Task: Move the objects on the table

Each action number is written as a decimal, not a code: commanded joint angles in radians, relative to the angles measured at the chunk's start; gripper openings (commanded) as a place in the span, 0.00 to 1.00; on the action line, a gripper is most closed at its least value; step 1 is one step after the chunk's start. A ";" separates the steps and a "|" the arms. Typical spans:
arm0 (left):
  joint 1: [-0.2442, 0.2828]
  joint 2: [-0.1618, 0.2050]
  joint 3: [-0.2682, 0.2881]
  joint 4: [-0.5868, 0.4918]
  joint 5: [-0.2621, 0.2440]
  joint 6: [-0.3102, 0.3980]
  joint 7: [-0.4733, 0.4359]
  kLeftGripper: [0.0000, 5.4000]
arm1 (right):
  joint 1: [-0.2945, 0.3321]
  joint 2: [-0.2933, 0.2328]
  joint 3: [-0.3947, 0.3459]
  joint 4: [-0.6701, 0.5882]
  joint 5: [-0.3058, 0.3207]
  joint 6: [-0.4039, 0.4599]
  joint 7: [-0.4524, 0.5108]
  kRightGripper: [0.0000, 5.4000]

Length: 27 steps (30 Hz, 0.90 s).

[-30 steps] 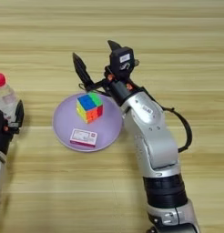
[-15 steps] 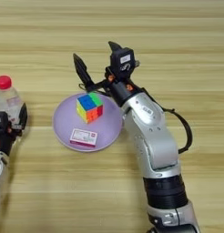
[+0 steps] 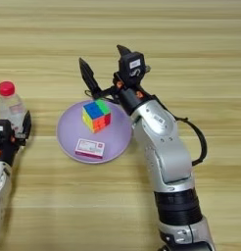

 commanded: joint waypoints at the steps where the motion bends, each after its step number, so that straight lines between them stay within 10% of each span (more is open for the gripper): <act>1: -0.016 0.002 -0.003 0.014 0.008 -0.013 0.003 0.58 | 0.006 0.001 -0.005 0.000 0.005 -0.007 -0.006 1.00; 27: -0.006 0.003 -0.005 -0.022 0.021 0.004 0.023 1.00 | 0.002 0.000 -0.008 0.031 0.002 -0.014 -0.018 1.00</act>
